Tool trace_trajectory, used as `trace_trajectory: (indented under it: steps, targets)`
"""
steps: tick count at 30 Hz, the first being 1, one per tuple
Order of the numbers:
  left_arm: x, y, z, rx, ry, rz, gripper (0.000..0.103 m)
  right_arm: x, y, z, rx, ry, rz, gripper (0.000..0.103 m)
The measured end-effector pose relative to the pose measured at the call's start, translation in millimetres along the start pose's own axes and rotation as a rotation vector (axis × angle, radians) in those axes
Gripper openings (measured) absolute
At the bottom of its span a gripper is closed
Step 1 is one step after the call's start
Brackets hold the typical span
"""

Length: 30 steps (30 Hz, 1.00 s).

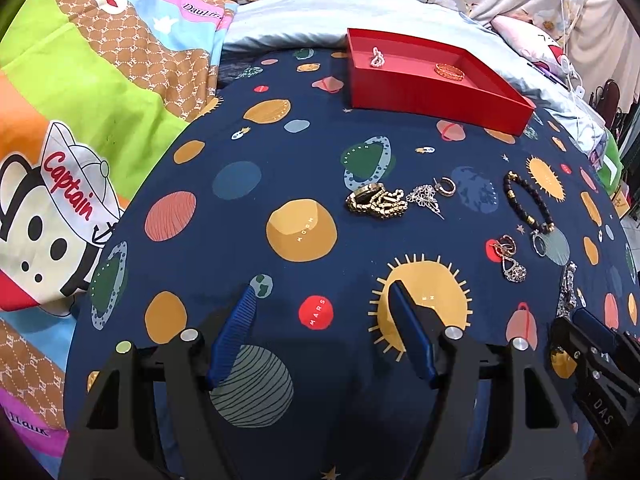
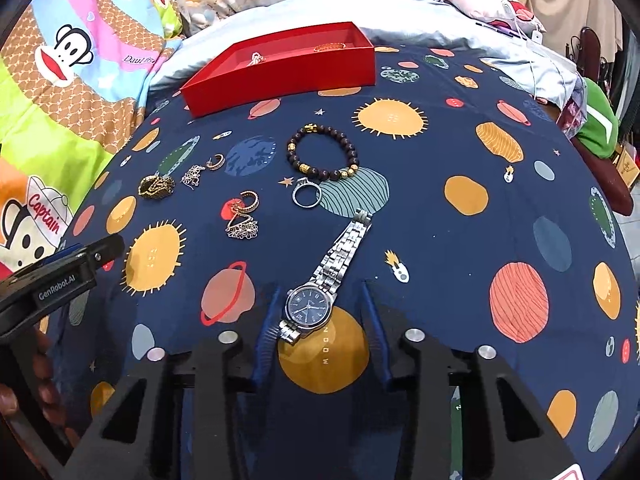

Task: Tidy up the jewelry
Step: 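Grasp the silver watch with the right tool while the left tool grasps the gold brooch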

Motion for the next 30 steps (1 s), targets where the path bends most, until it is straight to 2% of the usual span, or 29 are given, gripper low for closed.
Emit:
trace_trajectory:
  steps: [5, 10, 15, 20, 30]
  targets:
    - [-1, -1, 3, 0.001, -0.006, 0.002, 0.067, 1, 3, -2, 0.003, -0.002, 0.002, 0.024]
    - [-3, -7, 10, 0.0, 0.013, -0.007, 0.067, 4, 2, -3, 0.001, -0.015, 0.016, 0.023]
    - [1, -21, 23, 0.01, 0.078, 0.002, 0.067, 8, 1, -2, -0.003, -0.024, 0.033, 0.023]
    - [6, -38, 37, 0.041, 0.087, 0.033, 0.067, 8, 0, -1, -0.004, -0.027, 0.038, 0.023]
    - [19, -49, 57, 0.064, 0.211, 0.105, 0.066, 9, -2, 0, -0.005, -0.033, 0.044, 0.023]
Point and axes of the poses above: each gripper's, at about its wrist camera, not at the fingertips, and z roughly the way its jaws point, x to its right, y to its underside, the point moved 4 cm from there along z, roughly the way its jaws point, and after that the axes turned 9 degrees about x, right-handed, at the moved point
